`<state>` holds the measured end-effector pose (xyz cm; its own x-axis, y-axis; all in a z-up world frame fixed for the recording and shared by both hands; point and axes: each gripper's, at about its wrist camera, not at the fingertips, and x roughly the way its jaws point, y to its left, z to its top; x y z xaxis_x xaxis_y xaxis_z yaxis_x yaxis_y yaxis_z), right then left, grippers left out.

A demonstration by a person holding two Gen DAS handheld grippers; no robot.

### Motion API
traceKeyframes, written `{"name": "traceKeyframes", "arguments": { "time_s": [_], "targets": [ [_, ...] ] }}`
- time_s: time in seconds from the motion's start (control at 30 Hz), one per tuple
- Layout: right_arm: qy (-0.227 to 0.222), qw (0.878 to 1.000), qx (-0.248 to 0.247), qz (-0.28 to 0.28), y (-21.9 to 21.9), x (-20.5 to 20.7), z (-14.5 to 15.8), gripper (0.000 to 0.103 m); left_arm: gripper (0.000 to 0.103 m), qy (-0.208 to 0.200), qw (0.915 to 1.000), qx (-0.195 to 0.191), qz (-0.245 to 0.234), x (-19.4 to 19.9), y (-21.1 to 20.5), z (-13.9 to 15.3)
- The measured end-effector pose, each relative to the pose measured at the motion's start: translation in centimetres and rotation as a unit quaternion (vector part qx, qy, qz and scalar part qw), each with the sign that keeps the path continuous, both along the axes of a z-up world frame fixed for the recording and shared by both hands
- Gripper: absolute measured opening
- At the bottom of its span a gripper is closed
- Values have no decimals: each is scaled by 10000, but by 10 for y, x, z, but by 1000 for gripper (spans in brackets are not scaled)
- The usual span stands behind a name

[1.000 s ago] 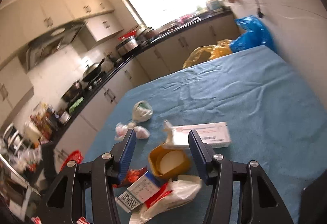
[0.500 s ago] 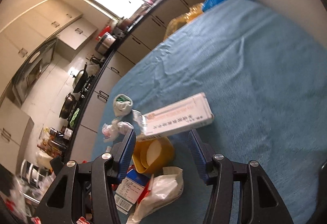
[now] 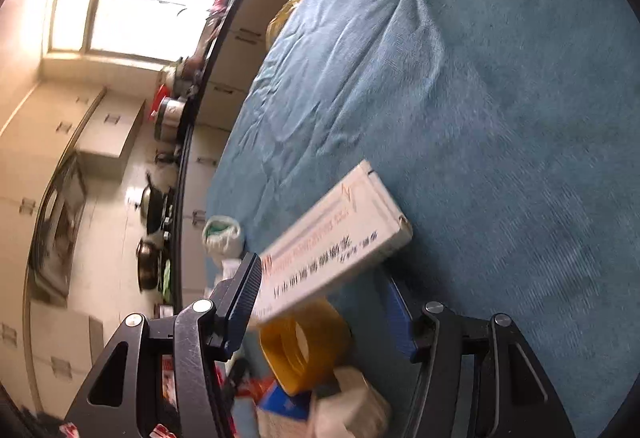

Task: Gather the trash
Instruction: 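Grasp the white medicine box with the right tool and lift it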

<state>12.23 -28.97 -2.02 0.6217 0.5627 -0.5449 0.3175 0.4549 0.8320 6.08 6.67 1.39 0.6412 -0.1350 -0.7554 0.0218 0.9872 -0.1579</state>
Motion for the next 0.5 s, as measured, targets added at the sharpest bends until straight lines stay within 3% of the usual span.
{"name": "traceKeyframes", "arguments": {
  "time_s": [0.03,0.13,0.3,0.4,0.5],
  "targets": [
    [25,10000,56,-14,2,6,0,60,29,-1,10000,-2,2,-1,0,0],
    [100,9998,-143,110,11,19,-2,32,29,-12,10000,-6,-5,0,1,-1],
    [-412,9979,-329,365,11,15,8,24,29,-73,10000,-21,17,-3,2,1],
    [-1025,9916,-659,443,15,1,39,16,29,-240,9997,-63,-11,-8,1,7],
    [-1641,9783,-1175,477,28,-16,70,14,29,-485,9988,-87,-6,-14,0,16]
  ]
}}
